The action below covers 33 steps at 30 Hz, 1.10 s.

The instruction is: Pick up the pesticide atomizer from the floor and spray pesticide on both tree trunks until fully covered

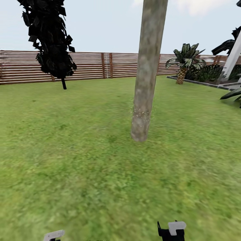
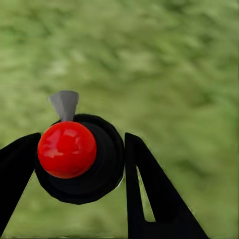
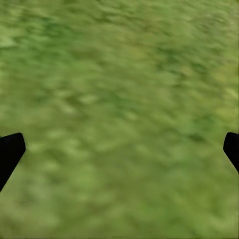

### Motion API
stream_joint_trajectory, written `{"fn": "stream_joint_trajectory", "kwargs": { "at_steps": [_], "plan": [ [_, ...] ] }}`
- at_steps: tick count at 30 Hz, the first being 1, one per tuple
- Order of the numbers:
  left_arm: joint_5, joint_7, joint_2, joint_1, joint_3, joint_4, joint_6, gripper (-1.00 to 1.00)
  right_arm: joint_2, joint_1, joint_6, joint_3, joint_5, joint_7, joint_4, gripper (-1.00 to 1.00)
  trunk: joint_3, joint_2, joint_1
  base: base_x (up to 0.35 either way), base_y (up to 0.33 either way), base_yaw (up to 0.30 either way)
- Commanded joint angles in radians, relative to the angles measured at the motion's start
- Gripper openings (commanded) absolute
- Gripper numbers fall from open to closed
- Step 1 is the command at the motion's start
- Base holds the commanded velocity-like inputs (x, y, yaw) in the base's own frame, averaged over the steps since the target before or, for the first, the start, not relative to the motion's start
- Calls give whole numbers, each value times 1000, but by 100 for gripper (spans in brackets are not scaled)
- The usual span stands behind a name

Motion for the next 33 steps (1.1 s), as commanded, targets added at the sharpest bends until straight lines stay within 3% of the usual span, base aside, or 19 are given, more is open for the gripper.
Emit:
{"fn": "stream_joint_trajectory", "kwargs": {
  "at_steps": [1, 33],
  "plan": [
    [7, 1, 0, -1, -9, 1, -3, -100, 0, 0, -1, 9, -6, -4, 0, 100, -1, 0, 0, 0, 0, 283],
    [3, -2, -2, 1, -11, 1, -1, -100, 0, 0, -1, 10, -5, -4, 0, 100, -1, 0, 0, 0, 0, 283]
  ]
}}
